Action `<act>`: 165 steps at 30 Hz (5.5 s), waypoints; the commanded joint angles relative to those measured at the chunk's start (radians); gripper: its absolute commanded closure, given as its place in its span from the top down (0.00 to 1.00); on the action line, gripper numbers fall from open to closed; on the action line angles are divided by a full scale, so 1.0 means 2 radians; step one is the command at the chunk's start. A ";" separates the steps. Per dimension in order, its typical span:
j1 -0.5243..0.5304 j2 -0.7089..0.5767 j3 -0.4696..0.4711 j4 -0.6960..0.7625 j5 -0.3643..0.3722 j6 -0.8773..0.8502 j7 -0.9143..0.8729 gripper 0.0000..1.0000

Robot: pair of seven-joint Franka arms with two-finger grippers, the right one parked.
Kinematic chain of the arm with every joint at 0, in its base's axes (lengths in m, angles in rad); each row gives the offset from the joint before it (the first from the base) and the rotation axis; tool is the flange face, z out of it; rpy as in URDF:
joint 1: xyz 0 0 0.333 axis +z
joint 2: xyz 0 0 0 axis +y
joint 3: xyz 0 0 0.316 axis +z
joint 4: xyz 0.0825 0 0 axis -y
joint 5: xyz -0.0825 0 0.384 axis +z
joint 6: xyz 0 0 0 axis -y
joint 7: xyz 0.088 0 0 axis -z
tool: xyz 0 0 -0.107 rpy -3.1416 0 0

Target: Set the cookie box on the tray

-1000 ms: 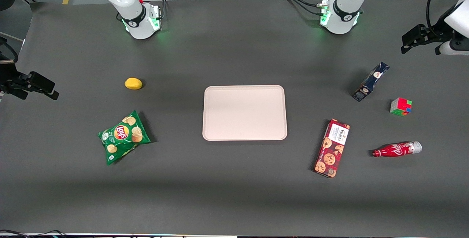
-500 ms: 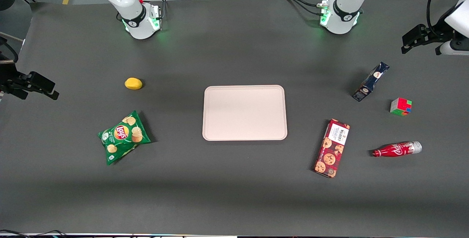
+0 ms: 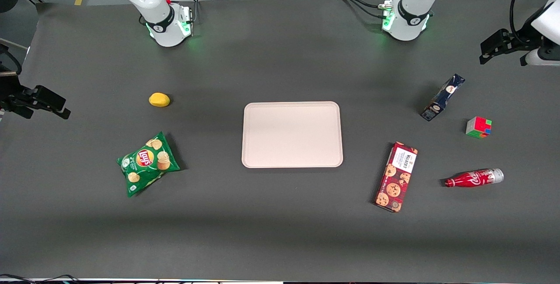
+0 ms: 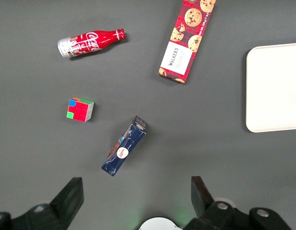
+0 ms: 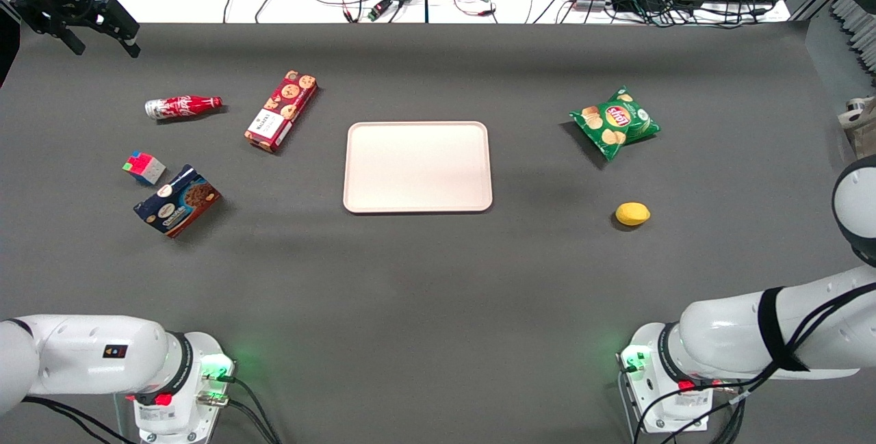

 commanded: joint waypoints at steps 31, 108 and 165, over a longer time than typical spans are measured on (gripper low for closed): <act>0.002 -0.023 0.030 0.007 0.036 -0.068 0.153 1.00; -0.001 0.068 0.081 -0.219 0.002 0.206 0.289 0.00; -0.027 0.365 -0.257 -0.037 0.008 0.363 -0.293 0.60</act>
